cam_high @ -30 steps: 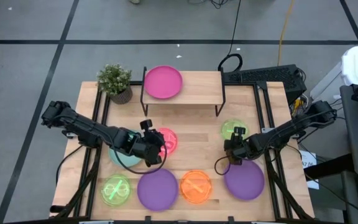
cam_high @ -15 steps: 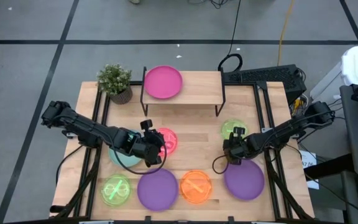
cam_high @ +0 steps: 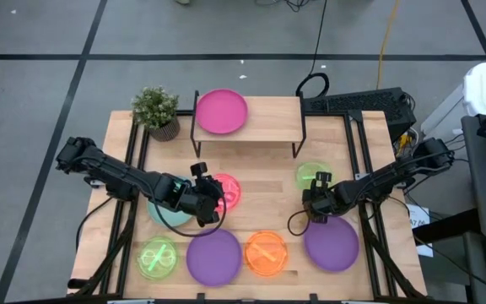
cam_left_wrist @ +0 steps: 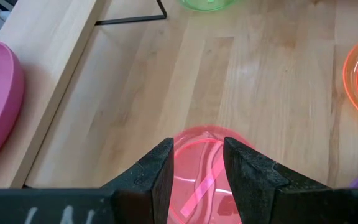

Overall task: Place and stack plates onto a shelf
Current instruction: Put the transparent green plate on the shelf

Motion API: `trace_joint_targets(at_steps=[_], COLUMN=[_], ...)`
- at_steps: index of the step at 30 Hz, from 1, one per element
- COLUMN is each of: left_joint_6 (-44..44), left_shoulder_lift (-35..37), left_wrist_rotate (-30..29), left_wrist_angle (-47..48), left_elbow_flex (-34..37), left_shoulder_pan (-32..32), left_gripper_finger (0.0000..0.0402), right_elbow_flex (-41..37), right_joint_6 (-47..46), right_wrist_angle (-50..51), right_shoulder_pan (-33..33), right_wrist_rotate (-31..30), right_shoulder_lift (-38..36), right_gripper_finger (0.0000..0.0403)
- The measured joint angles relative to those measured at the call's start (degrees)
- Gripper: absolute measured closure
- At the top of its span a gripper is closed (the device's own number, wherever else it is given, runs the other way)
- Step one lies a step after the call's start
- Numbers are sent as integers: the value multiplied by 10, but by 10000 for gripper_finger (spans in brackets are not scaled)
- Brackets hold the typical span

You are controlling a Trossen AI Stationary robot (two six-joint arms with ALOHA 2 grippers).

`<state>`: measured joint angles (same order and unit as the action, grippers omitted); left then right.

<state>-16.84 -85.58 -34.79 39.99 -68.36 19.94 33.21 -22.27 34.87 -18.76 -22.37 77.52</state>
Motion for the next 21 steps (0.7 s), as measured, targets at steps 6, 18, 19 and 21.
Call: trace_joint_targets(at_steps=[6, 18, 19, 21], left_joint_6=[2, -14, -17, -22], left_shoulder_lift=[0, 0, 0, 0], left_wrist_rotate=[0, 0, 0, 0], left_wrist_angle=[0, 1, 1, 1], left_elbow_flex=[0, 0, 0, 0], left_shoulder_pan=[0, 0, 0, 1], left_gripper_finger=[256, 256, 256, 256], right_elbow_flex=[42, 131, 139, 153], right_joint_6=[22, 66, 71, 82], right_wrist_angle=[5, 19, 18, 18], right_shoulder_pan=[0, -18, -21, -29], right_wrist_rotate=[2, 25, 25, 16], right_shoulder_lift=[0, -1, -1, -1], right_gripper_finger=[402, 403, 403, 403])
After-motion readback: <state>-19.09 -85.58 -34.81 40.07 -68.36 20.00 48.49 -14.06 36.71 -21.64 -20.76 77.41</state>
